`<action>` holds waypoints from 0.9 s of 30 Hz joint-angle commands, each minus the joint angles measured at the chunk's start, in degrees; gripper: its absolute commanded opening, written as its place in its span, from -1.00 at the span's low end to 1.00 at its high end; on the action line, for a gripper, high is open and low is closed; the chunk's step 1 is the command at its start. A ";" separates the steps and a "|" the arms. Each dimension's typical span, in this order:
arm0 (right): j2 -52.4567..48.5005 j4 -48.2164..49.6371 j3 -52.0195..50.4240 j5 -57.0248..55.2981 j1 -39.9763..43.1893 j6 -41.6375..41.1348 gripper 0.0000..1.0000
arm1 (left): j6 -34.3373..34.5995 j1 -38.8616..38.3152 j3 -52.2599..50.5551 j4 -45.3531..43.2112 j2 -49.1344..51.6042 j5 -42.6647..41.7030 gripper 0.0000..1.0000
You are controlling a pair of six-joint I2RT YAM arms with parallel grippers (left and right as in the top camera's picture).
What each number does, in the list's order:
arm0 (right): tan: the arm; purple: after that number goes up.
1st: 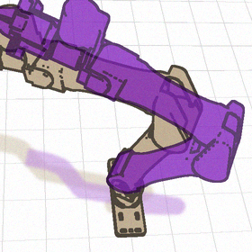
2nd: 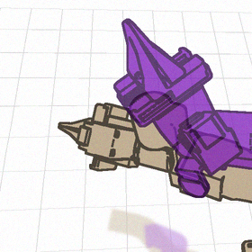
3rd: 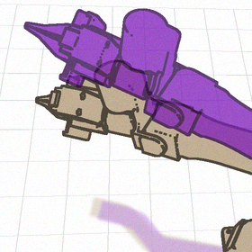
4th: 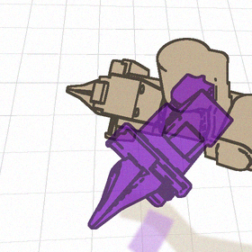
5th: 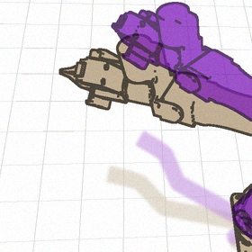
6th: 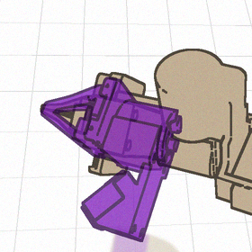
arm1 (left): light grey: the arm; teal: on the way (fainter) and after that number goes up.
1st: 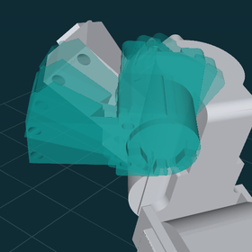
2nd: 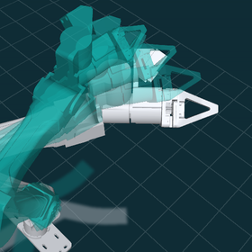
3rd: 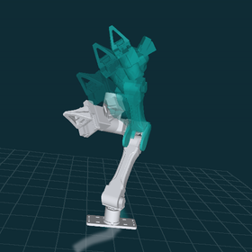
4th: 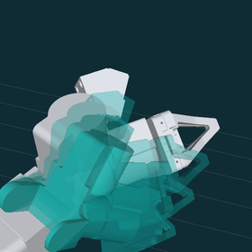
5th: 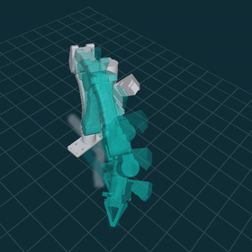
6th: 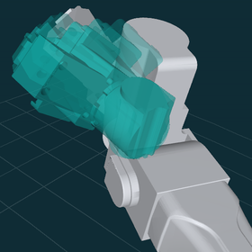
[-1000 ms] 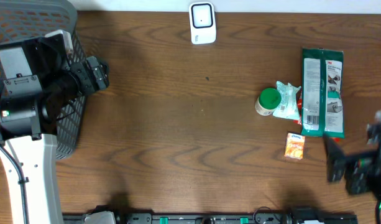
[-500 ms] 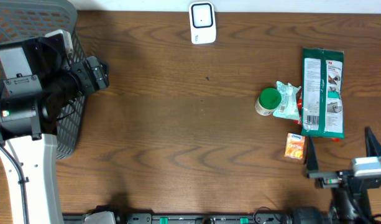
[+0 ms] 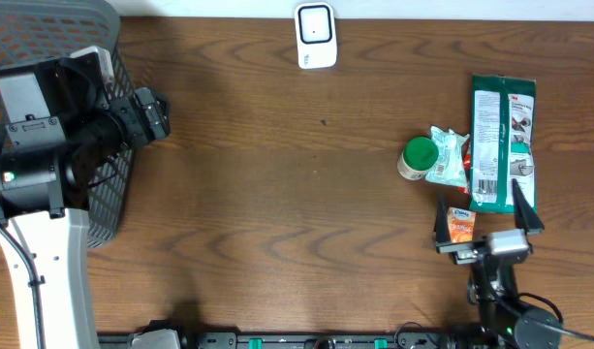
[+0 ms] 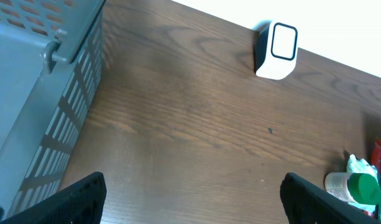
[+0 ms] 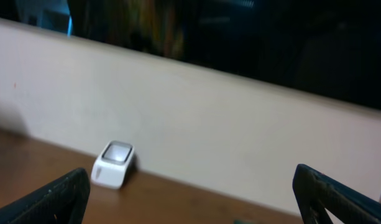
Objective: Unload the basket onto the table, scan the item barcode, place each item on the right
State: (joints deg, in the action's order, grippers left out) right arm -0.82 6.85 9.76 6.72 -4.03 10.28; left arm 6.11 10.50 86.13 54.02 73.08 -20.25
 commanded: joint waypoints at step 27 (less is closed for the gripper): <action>0.33 -10.34 -9.44 2.38 0.28 -7.04 0.99 | -0.52 0.31 0.98 0.17 -0.11 -0.07 0.79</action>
State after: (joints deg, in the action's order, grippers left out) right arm -0.73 -3.27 0.40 8.38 -4.05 3.97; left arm 6.11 10.50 86.13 54.02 73.08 -20.25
